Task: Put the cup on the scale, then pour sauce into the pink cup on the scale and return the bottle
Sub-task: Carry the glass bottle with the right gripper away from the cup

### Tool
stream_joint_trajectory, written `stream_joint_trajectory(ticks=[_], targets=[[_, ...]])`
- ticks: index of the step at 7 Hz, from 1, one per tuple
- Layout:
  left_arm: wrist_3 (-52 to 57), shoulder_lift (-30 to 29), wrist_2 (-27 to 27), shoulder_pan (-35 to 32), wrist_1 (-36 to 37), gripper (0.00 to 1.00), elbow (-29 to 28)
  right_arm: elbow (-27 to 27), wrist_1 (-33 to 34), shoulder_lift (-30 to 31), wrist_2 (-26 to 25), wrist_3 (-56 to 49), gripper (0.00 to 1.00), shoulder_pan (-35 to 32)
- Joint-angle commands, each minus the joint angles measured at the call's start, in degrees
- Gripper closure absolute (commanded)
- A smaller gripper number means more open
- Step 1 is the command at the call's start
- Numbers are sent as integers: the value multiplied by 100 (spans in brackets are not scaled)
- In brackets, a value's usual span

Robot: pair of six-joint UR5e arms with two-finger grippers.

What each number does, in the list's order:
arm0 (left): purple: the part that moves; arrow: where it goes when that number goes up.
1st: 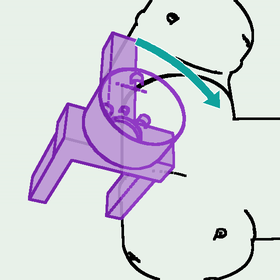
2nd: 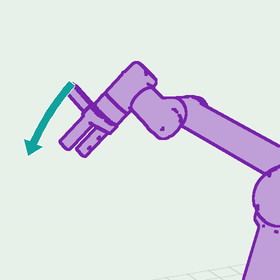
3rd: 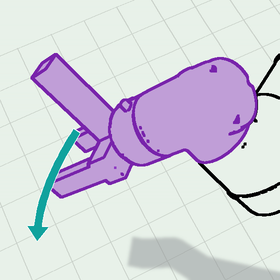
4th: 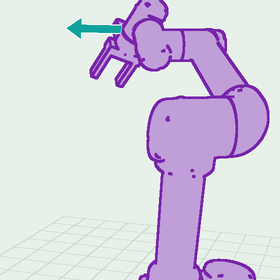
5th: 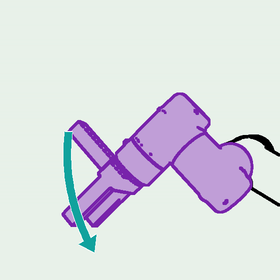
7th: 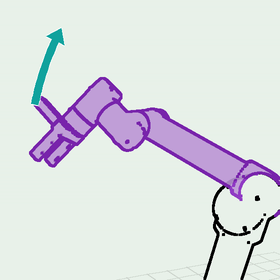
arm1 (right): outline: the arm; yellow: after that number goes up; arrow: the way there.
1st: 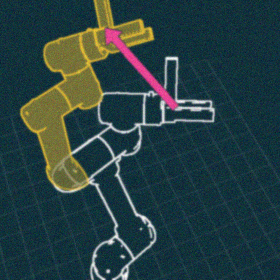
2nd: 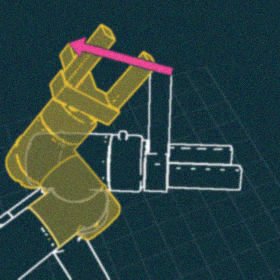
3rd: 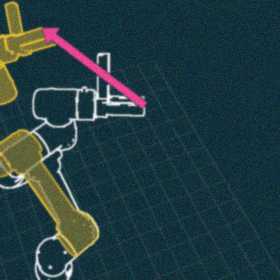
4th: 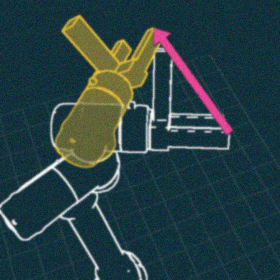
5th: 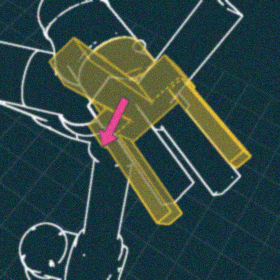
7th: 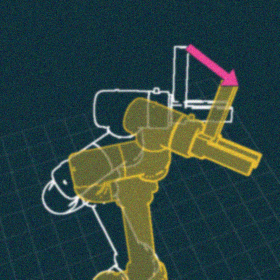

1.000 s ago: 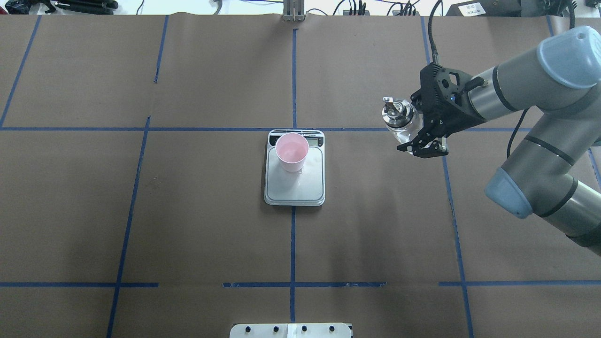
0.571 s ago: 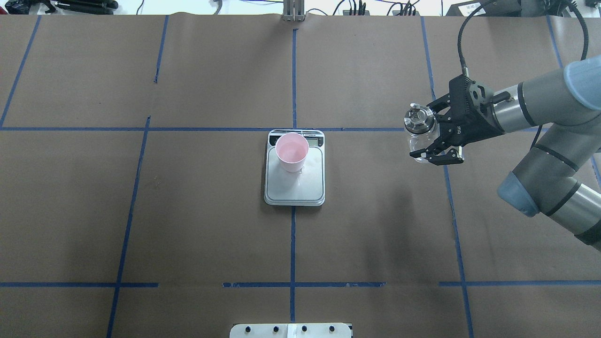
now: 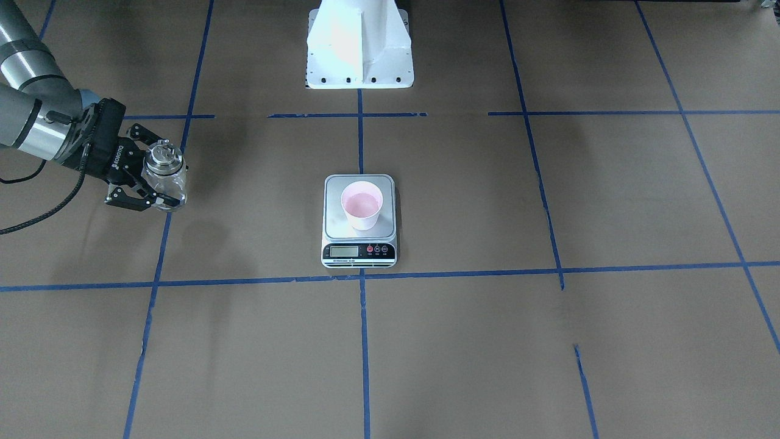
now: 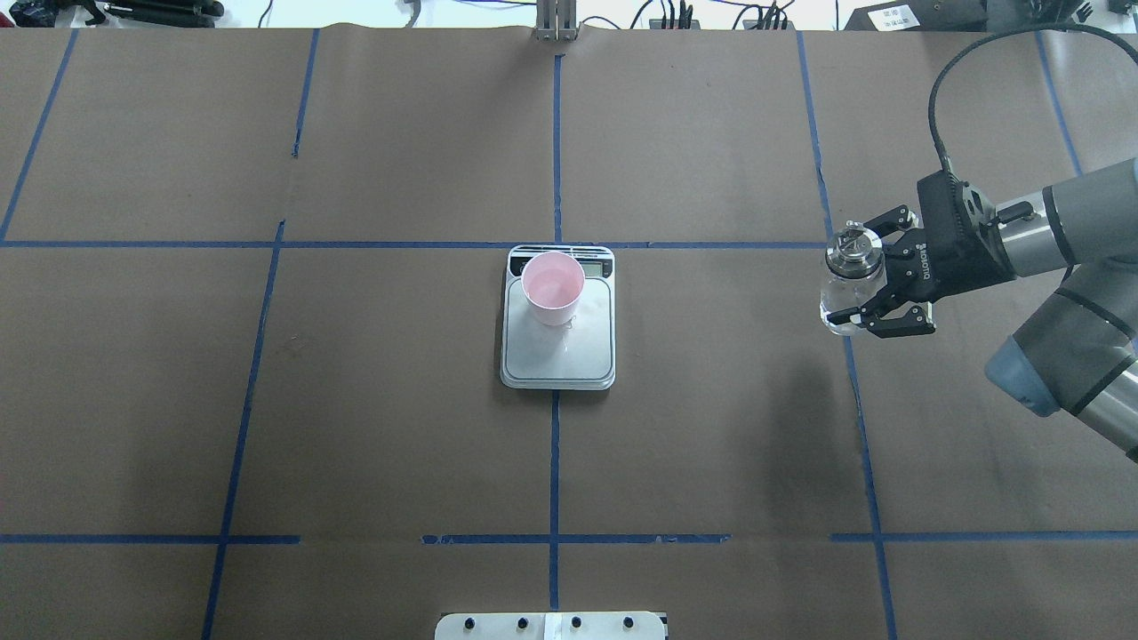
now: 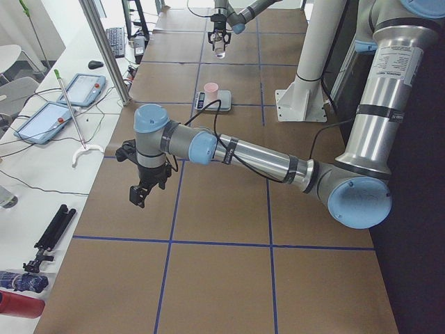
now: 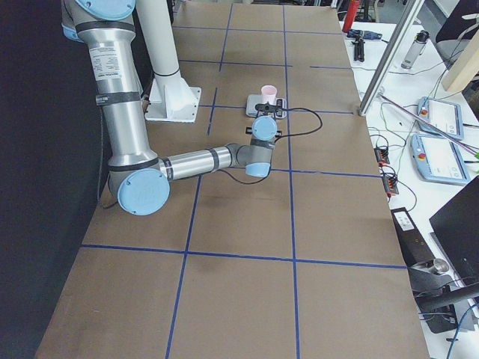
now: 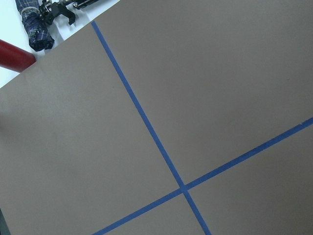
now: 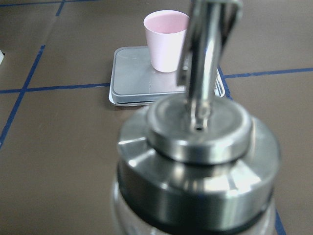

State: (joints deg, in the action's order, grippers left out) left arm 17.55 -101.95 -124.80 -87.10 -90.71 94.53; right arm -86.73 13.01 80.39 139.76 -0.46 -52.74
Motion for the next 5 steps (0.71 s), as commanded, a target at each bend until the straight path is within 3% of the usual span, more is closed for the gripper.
stream_joint_trajectory(ticks=[1, 5], targets=[[2, 0, 0, 0, -35, 0, 47, 558, -1007, -41, -1, 467, 100, 0], [11, 0, 0, 0, -35, 0, 48, 938, -1676, -111, -97, 817, 100, 18]])
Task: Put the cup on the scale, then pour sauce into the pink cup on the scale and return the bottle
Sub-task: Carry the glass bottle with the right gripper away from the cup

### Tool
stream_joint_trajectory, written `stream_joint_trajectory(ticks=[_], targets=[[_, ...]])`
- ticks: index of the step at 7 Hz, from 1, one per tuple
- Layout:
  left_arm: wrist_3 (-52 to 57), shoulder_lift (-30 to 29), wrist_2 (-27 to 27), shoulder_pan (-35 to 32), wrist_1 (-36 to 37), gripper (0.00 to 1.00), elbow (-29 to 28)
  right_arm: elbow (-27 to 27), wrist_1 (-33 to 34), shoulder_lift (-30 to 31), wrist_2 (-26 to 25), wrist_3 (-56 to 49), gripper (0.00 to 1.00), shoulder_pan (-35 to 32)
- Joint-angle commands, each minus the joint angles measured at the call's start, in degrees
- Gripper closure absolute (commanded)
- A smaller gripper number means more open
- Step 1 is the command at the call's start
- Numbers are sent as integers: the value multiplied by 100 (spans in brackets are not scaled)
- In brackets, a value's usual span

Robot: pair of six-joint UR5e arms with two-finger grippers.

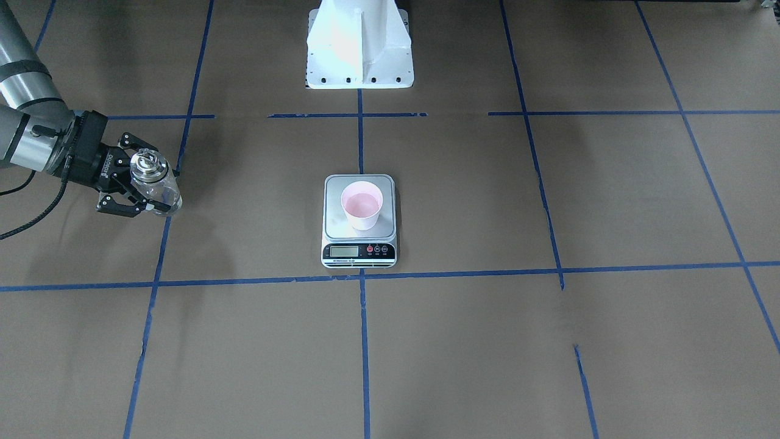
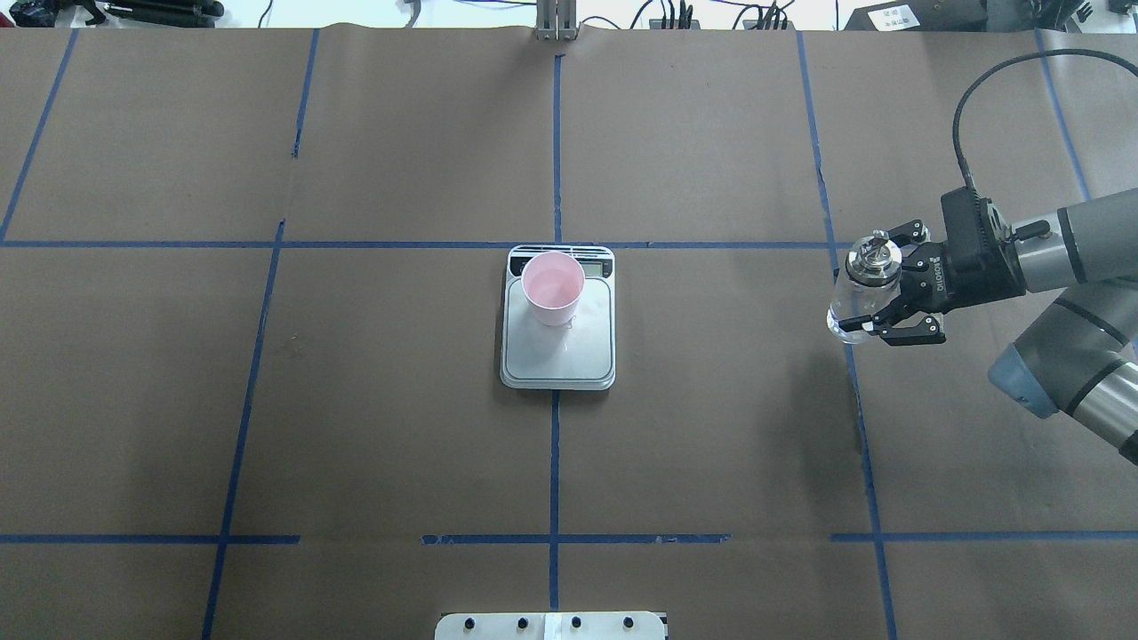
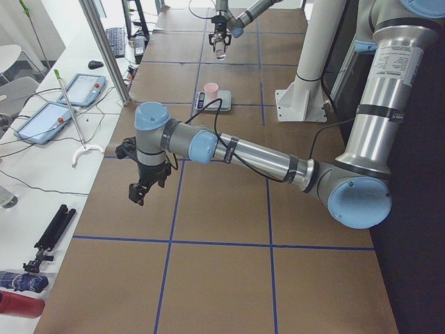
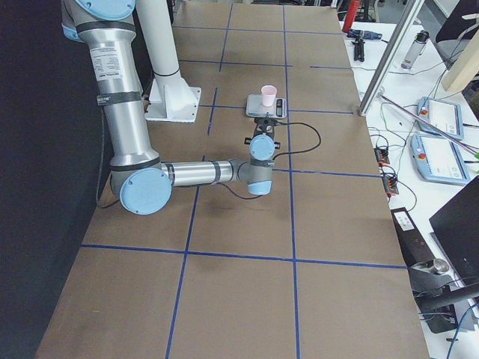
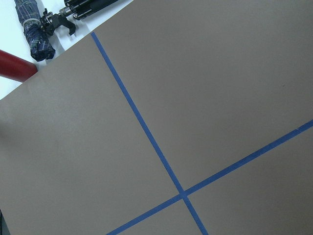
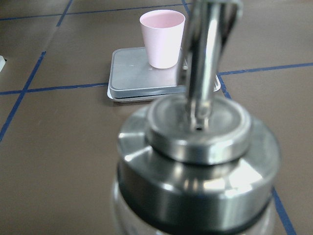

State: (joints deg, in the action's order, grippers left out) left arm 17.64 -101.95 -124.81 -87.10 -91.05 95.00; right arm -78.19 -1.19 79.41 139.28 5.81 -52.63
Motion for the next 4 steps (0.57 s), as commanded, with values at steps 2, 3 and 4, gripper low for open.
stream_joint_trajectory(ticks=[2, 3, 4], targets=[[3, 0, 0, 0, 0, 0, 9, 216, -390, -30, -190, 245, 100, 86], [3, 0, 0, 0, 0, 0, 9, 216, -390, -31, -330, 254, 100, 190], [3, 0, 0, 0, 0, 0, 9, 216, -408, -31, -479, 358, 100, 287]])
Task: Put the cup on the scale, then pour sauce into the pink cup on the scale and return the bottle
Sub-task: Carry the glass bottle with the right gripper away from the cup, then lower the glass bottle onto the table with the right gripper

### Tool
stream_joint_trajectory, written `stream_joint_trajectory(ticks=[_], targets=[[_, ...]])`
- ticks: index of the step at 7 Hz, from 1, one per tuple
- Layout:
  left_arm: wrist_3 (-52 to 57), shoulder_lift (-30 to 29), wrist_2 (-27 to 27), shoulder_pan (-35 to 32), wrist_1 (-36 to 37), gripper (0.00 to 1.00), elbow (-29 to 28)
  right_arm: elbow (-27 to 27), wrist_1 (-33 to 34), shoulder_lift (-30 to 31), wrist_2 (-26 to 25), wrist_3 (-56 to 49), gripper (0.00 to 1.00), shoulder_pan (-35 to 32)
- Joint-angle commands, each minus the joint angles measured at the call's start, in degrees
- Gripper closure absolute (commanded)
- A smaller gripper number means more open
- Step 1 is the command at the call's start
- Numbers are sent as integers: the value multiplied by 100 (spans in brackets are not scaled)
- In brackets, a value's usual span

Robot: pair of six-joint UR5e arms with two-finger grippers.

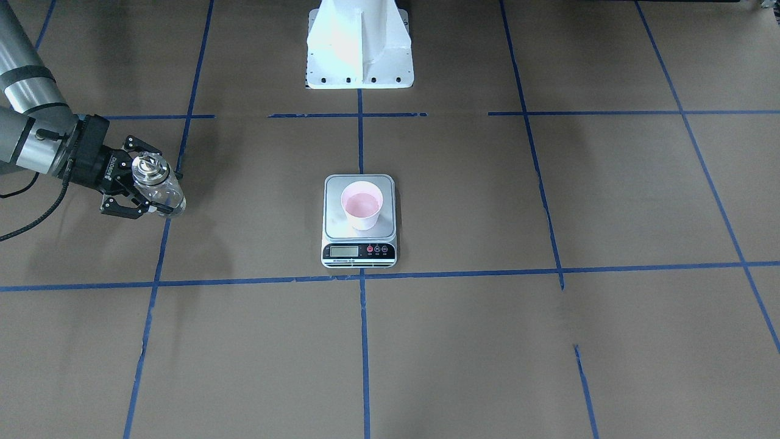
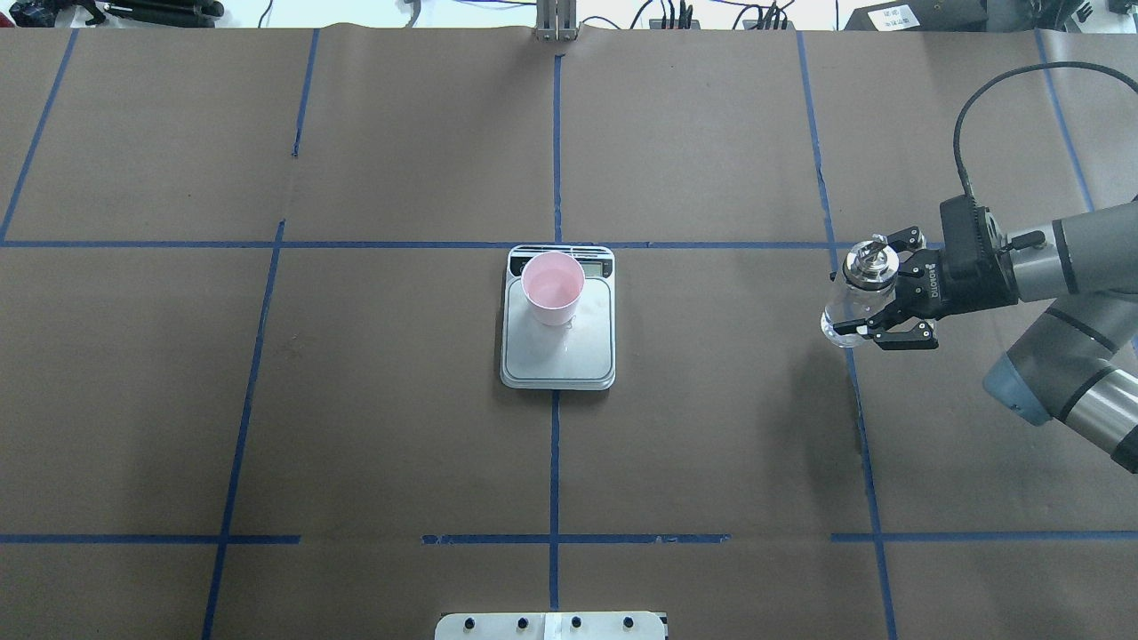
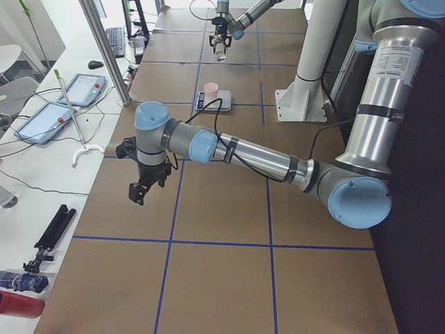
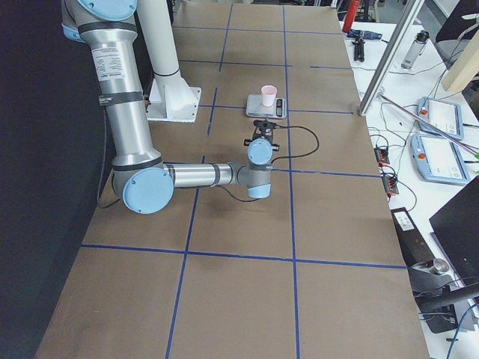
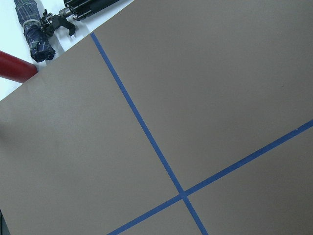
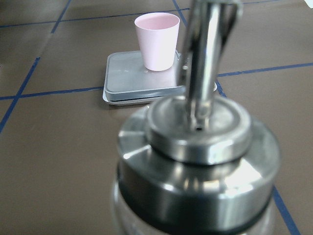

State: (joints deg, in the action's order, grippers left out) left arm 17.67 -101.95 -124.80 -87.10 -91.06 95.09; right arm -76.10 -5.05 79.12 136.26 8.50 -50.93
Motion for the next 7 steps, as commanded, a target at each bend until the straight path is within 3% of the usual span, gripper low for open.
stream_joint_trajectory(ticks=[1, 3, 7], targets=[[9, 0, 0, 0, 0, 0, 0, 8, -74, -2, -344, 334, 100, 205], [9, 0, 0, 0, 0, 0, -8, 77, -355, -2, -600, 398, 100, 425], [9, 0, 0, 0, 0, 0, -8, 96, -365, 42, -566, 363, 100, 452]])
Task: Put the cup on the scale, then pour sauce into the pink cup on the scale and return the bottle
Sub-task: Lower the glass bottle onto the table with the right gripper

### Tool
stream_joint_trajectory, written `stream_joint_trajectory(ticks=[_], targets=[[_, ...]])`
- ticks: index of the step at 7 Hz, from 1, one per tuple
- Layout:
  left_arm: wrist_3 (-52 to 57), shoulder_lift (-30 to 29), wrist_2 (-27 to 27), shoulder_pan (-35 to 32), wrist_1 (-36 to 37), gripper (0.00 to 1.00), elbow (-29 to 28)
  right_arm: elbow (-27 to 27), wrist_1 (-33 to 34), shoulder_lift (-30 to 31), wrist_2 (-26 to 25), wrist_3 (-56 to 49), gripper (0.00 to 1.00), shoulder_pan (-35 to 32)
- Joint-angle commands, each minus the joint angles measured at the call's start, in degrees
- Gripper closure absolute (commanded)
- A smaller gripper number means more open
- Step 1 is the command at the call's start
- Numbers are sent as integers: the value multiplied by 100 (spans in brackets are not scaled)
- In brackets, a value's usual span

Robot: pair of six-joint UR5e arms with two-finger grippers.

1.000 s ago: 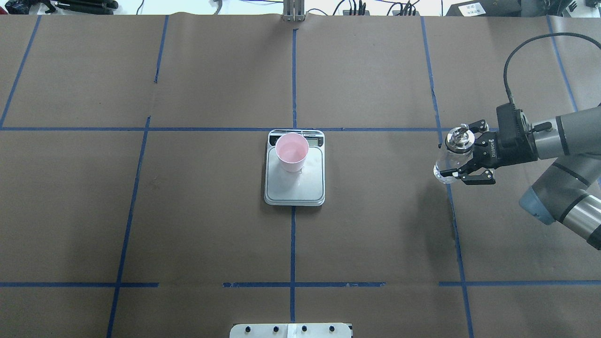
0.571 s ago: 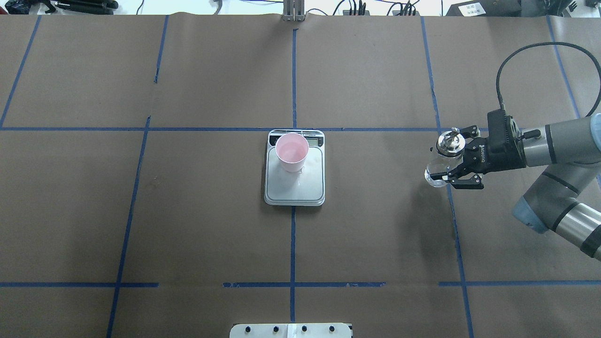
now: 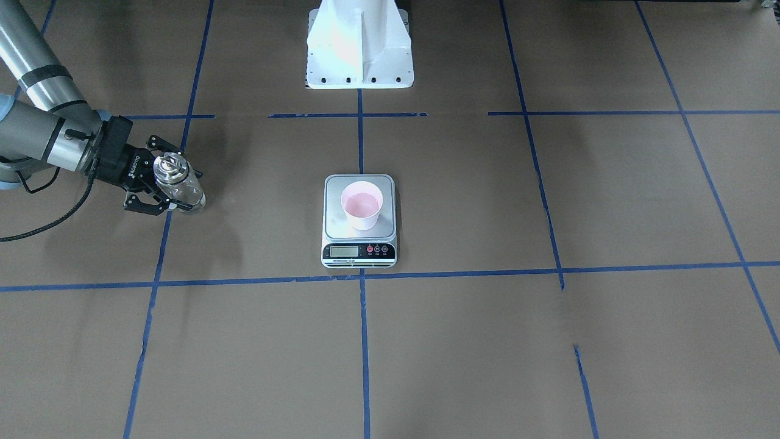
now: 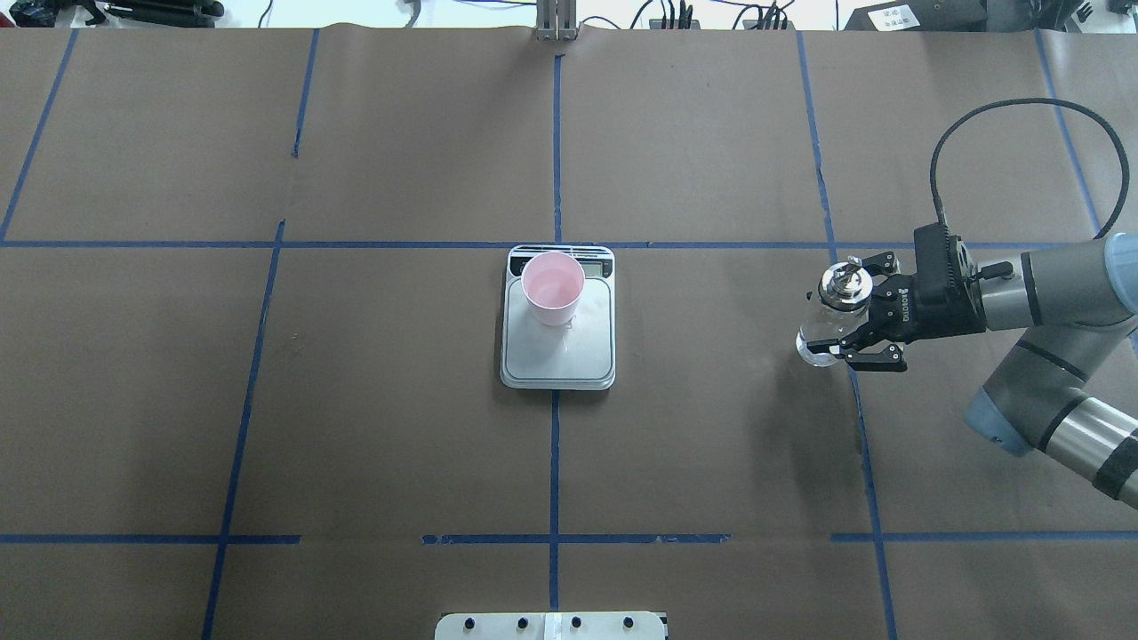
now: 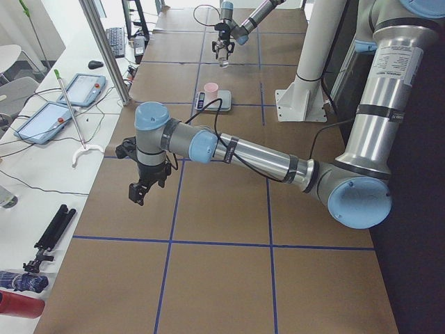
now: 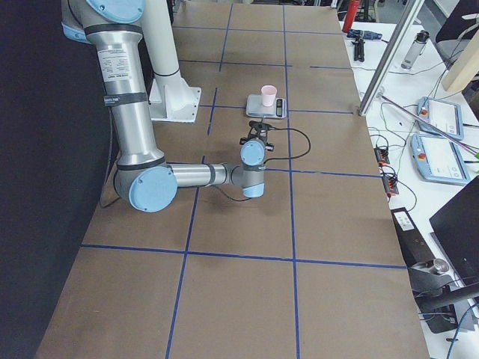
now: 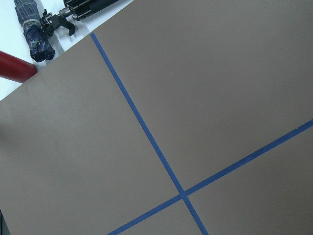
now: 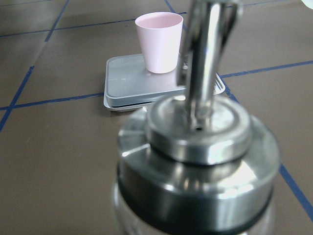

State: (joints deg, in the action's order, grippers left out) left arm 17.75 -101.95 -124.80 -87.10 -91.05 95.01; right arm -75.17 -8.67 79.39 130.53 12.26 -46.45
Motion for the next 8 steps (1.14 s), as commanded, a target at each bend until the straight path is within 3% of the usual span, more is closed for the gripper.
stream_joint_trajectory(ticks=[1, 5, 6, 8], targets=[[0, 9, 0, 0, 0, 0, 0, 46, -3, 15, 8, -31, 100, 4], [0, 9, 9, 0, 0, 0, 0, 398, -433, -38, -1, 22, 100, 4], [0, 0, 9, 0, 0, 0, 0, 407, -434, -55, -1, 22, 88, 4], [0, 17, 9, 0, 0, 0, 0, 407, -442, -64, 8, 31, 53, 4]])
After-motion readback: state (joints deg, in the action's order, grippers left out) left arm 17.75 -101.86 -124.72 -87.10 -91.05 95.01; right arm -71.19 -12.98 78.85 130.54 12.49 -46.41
